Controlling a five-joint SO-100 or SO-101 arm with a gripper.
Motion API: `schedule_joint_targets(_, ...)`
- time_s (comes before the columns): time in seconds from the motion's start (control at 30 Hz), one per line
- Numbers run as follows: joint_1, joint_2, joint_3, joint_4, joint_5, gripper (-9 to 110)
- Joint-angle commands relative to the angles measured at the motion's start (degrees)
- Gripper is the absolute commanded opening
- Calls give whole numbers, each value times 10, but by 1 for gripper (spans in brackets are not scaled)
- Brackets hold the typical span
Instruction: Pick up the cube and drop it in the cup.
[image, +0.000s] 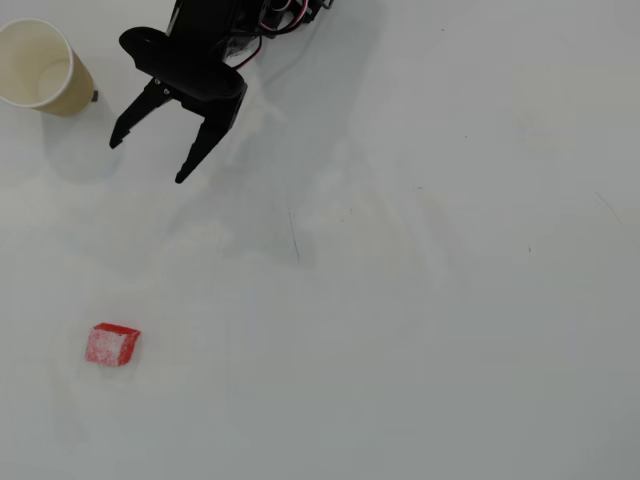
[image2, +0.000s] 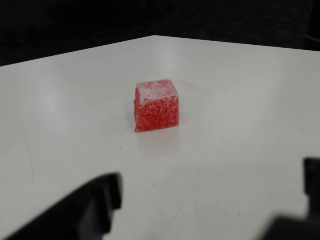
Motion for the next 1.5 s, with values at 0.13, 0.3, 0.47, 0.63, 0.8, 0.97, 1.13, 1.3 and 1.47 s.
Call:
schedule_joint_targets(0.13,-10,-98,-70,-41,4,33)
schedule_joint_targets(0.3,-17,-231,-183,-59,4,33)
schedule_joint_targets(0.47,-17,-342,-269,-96,4,33)
schedule_joint_targets(0.63,-4,-421,-317,-134,4,33)
schedule_joint_targets(0.8,11,-496,-368,-156,4,33)
schedule_joint_targets(0.97,10,-601,-446,-187,4,35)
schedule_joint_targets(1.13,-2,-688,-524,-214,4,35)
schedule_joint_targets(1.3,-15,-761,-563,-248,4,36)
schedule_joint_targets(1.47,-20,-822,-610,-258,4,36)
